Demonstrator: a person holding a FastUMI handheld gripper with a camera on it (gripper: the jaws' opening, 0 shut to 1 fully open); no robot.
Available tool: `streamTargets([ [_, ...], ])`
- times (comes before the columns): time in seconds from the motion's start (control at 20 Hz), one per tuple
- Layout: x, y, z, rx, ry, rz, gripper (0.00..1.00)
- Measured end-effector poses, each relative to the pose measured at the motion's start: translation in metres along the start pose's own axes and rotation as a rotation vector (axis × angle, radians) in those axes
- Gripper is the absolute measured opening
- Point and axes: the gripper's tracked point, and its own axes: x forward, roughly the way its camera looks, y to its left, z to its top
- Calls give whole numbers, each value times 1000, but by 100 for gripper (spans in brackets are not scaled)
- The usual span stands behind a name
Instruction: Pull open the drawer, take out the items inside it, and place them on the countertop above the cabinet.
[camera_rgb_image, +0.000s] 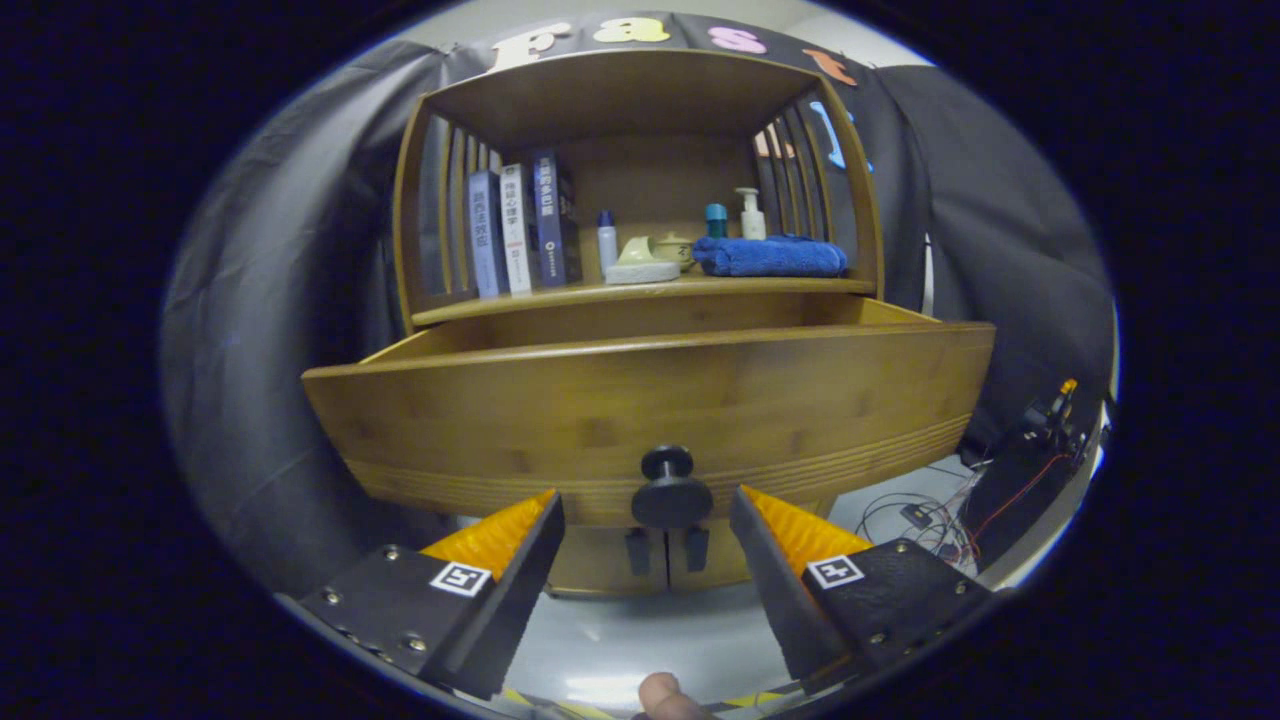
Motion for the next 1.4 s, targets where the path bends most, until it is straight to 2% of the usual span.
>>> streamTargets([
  [0.1,21,1,-12,21,64,0,99],
  [0.2,42,6,-22,52,28,-7,99],
  [0.3,29,10,-2,16,-29,13,99],
  [0.45,35,7,-4,19,-32,23,98],
  [0.7,70,16,17,4,-54,-10,99],
  [1.05,121,20,27,10,-33,5,99],
  [1.4,159,23,40,-10,-100,7,99],
])
